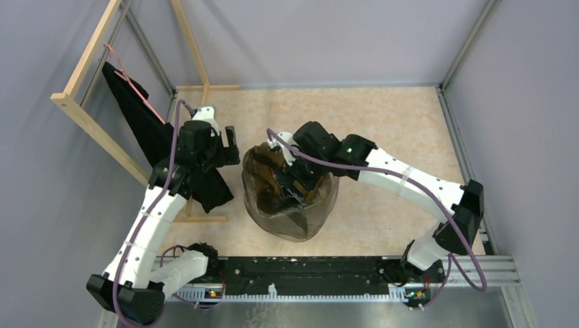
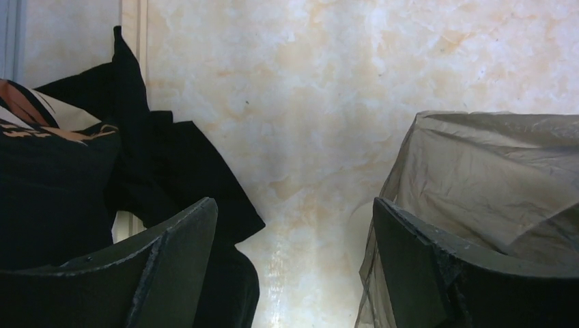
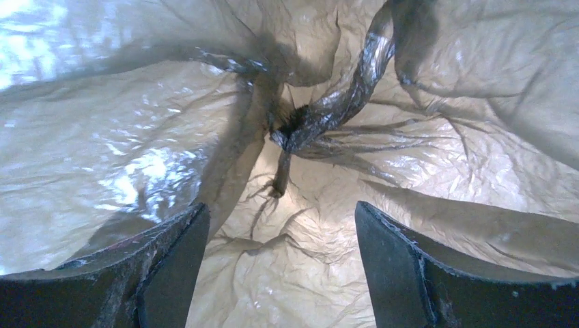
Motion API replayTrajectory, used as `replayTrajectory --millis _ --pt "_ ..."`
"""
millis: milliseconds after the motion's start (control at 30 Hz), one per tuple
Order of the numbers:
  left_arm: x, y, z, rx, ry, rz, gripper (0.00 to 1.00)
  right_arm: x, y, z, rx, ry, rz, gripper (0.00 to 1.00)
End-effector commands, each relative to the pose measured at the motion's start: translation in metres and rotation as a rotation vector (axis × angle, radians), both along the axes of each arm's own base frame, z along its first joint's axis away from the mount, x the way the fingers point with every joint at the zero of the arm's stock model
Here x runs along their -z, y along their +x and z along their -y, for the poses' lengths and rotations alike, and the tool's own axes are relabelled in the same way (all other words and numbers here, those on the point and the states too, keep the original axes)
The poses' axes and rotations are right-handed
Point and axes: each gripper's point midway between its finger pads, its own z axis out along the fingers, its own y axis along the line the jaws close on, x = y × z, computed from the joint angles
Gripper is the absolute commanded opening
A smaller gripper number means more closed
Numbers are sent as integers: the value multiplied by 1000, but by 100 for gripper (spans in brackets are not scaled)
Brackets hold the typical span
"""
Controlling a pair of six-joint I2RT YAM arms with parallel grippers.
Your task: Put the trash bags into the trash bin
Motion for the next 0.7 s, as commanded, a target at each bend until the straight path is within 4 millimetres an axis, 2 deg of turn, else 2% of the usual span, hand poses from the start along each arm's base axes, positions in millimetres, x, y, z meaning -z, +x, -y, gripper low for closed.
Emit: replayTrajectory --millis 0,233,333,467,667 --pt "7 -9 -3 -9 3 -33 90 -64 2 -2 41 150 83 78" --pt "31 -28 17 124 -47 -91 91 -157 5 5 154 410 187 89" --pt "36 -32 20 147 -56 -110 91 -184 5 15 190 493 237 91" --pt "51 -40 29 185 -84 -168 90 -201 3 32 233 567 290 98" --pt "68 -48 59 261 -228 -223 84 -206 -1 50 273 603 317 99"
